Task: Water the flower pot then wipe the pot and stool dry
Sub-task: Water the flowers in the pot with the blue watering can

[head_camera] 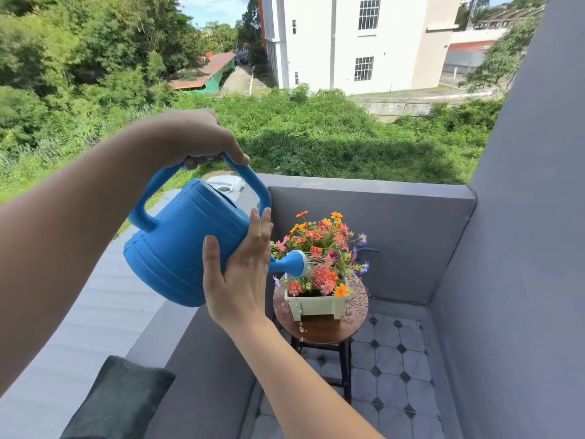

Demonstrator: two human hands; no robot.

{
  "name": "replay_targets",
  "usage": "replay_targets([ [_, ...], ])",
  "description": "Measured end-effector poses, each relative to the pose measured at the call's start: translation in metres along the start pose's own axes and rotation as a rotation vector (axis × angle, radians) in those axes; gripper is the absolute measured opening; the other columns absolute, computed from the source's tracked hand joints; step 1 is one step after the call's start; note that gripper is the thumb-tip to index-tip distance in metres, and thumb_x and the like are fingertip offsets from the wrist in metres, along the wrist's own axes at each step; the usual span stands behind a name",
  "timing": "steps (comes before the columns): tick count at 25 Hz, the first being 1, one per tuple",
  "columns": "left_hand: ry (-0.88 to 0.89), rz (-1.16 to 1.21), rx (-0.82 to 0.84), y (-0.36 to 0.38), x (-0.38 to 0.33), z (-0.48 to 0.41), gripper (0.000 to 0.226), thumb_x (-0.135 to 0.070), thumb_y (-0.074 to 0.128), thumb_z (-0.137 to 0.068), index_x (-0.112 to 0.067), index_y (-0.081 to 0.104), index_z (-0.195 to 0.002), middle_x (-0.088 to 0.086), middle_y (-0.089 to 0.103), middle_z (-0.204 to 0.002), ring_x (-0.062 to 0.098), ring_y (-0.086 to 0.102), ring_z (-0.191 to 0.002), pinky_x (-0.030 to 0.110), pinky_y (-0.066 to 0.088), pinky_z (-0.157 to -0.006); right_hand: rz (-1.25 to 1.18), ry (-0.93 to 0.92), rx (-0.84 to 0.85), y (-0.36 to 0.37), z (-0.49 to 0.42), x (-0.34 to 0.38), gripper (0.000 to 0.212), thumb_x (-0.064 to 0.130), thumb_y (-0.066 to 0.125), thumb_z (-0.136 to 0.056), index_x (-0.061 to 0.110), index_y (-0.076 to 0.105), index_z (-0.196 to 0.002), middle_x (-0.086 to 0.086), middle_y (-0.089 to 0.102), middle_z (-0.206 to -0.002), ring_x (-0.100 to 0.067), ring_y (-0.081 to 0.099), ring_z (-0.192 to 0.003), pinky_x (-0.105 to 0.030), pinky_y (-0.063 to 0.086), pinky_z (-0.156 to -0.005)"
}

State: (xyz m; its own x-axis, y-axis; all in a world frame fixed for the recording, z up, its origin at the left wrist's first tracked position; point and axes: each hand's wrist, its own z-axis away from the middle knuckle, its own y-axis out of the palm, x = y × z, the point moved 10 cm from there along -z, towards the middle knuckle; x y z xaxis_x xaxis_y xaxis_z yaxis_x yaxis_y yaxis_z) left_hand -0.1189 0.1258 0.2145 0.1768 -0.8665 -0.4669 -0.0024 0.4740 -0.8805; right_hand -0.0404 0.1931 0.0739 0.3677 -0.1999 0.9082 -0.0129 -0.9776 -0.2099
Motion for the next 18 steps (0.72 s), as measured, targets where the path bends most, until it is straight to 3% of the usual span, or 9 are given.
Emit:
replay_targets([
  [4, 0.009, 0.050, -0.081, -0.009, -0.007, -0.005, 0.034, -0.022, 0.074, -0.078, -0.004, 0.052, -0.060, 0.005, 0.039, -0.053, 0.016, 0.029, -0.043, 0.024, 0.024, -0.042, 0.049, -0.065, -0.029, -0.015, -0.025, -0.005, 0.079, 0.061, 0.029, -0.087, 0.021, 0.000, -0.148, 0.002, -0.008, -0.159, -0.017, -0.006, -0.146, -0.045, 0.005, -0.119],
  [11, -0.037, 0.062, -0.236, -0.035, 0.010, -0.012, 0.036, -0.022, 0.073, -0.080, -0.003, 0.050, -0.061, 0.008, 0.039, -0.054, 0.017, 0.031, -0.043, 0.026, 0.027, -0.042, 0.037, -0.091, 0.133, 0.001, -0.058, -0.008, 0.076, 0.057, 0.031, -0.088, 0.025, -0.002, -0.148, 0.001, -0.006, -0.160, -0.014, -0.001, -0.146, -0.045, 0.007, -0.118],
  [18, -0.067, -0.020, -0.128, -0.020, 0.020, -0.014, 0.034, -0.022, 0.074, -0.079, -0.002, 0.052, -0.061, 0.007, 0.038, -0.052, 0.017, 0.028, -0.043, 0.025, 0.024, -0.043, 0.007, -0.025, 0.125, 0.018, -0.031, -0.010, 0.075, 0.059, 0.029, -0.088, 0.028, -0.004, -0.147, 0.008, -0.011, -0.158, -0.016, -0.001, -0.145, -0.042, 0.005, -0.118],
])
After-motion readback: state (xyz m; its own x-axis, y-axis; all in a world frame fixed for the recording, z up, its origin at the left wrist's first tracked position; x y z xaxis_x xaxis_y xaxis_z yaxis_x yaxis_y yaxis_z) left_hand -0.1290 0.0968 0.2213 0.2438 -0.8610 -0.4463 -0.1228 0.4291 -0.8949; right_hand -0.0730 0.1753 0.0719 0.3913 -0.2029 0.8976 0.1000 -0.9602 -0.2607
